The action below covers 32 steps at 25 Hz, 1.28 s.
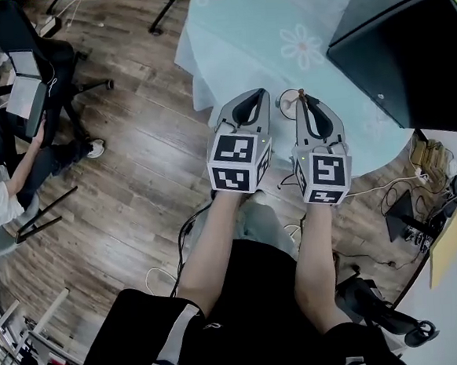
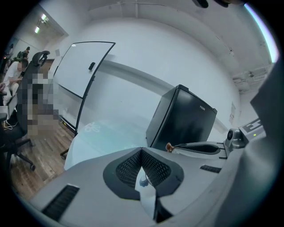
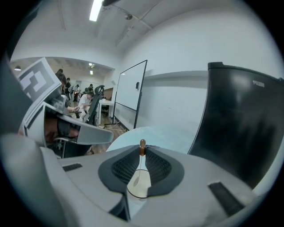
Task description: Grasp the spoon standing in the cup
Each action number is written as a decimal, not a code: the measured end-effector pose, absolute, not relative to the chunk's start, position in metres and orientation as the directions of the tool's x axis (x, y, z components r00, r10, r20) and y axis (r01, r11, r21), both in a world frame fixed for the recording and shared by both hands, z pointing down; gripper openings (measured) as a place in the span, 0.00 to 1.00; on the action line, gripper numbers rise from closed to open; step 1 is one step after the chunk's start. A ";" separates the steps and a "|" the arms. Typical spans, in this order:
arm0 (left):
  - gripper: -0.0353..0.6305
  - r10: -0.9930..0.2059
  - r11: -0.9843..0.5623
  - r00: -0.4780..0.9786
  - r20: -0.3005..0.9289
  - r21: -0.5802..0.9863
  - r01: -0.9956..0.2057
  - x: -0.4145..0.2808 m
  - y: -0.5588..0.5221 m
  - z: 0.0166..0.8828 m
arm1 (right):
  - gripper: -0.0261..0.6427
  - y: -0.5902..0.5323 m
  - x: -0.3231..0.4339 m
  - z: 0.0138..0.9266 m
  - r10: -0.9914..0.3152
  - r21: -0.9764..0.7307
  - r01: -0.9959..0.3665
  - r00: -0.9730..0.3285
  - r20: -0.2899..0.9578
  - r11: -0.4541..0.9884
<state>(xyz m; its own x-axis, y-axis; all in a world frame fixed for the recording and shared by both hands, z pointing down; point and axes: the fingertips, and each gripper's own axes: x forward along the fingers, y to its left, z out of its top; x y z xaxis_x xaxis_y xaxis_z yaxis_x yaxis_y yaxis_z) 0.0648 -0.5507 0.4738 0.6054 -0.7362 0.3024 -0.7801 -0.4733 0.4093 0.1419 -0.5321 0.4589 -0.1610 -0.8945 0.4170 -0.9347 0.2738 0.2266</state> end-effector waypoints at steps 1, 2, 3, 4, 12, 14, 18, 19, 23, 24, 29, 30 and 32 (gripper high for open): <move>0.07 -0.735 -0.484 0.612 0.294 0.405 -0.776 0.067 -0.551 0.468 | 0.11 -0.531 0.144 0.454 -0.899 0.217 -0.940 -0.158 0.408 0.263; 0.08 -0.733 -0.494 0.618 0.284 0.401 -0.771 0.069 -0.552 0.463 | 0.11 -0.531 0.145 0.450 -0.904 0.210 -0.944 -0.155 0.399 0.255; 0.07 -0.732 -0.504 0.623 0.275 0.397 -0.767 0.072 -0.553 0.458 | 0.11 -0.531 0.147 0.445 -0.908 0.203 -0.947 -0.154 0.389 0.248; 0.07 -0.731 -0.513 0.628 0.266 0.393 -0.763 0.074 -0.554 0.452 | 0.11 -0.531 0.149 0.439 -0.913 0.196 -0.951 -0.154 0.378 0.241; 0.07 -0.722 -0.581 0.661 0.202 0.342 -0.739 0.091 -0.562 0.412 | 0.11 -0.535 0.162 0.398 -0.947 0.126 -0.970 -0.167 0.275 0.207; 0.07 -0.723 -0.594 0.666 0.185 0.324 -0.736 0.093 -0.564 0.402 | 0.11 -0.536 0.163 0.389 -0.953 0.127 -0.970 -0.169 0.252 0.205; 0.07 -0.727 -0.620 0.671 0.144 0.282 -0.732 0.097 -0.569 0.377 | 0.11 -0.538 0.169 0.365 -0.966 0.109 -0.974 -0.176 0.189 0.199; 0.07 -0.728 -0.626 0.672 0.133 0.271 -0.731 0.099 -0.570 0.370 | 0.11 -0.538 0.171 0.358 -0.969 0.104 -0.975 -0.179 0.171 0.198; 0.07 -0.728 -0.650 0.680 0.090 0.226 -0.726 0.107 -0.573 0.343 | 0.11 -0.540 0.180 0.334 -0.976 0.096 -0.976 -0.183 0.120 0.195; 0.07 -0.729 -0.654 0.680 0.079 0.215 -0.726 0.108 -0.573 0.336 | 0.11 -0.540 0.182 0.329 -0.977 0.096 -0.976 -0.185 0.108 0.196; 0.07 -0.731 -0.668 0.681 0.034 0.171 -0.725 0.114 -0.572 0.309 | 0.11 -0.541 0.186 0.303 -0.978 0.100 -0.974 -0.202 0.048 0.206; 0.07 -0.730 -0.670 0.683 0.027 0.164 -0.724 0.115 -0.571 0.304 | 0.11 -0.541 0.186 0.299 -0.978 0.102 -0.973 -0.203 0.040 0.206; 0.07 -0.730 -0.674 0.684 0.018 0.154 -0.723 0.115 -0.572 0.297 | 0.10 -0.541 0.184 0.292 -0.978 0.109 -0.972 -0.206 0.030 0.208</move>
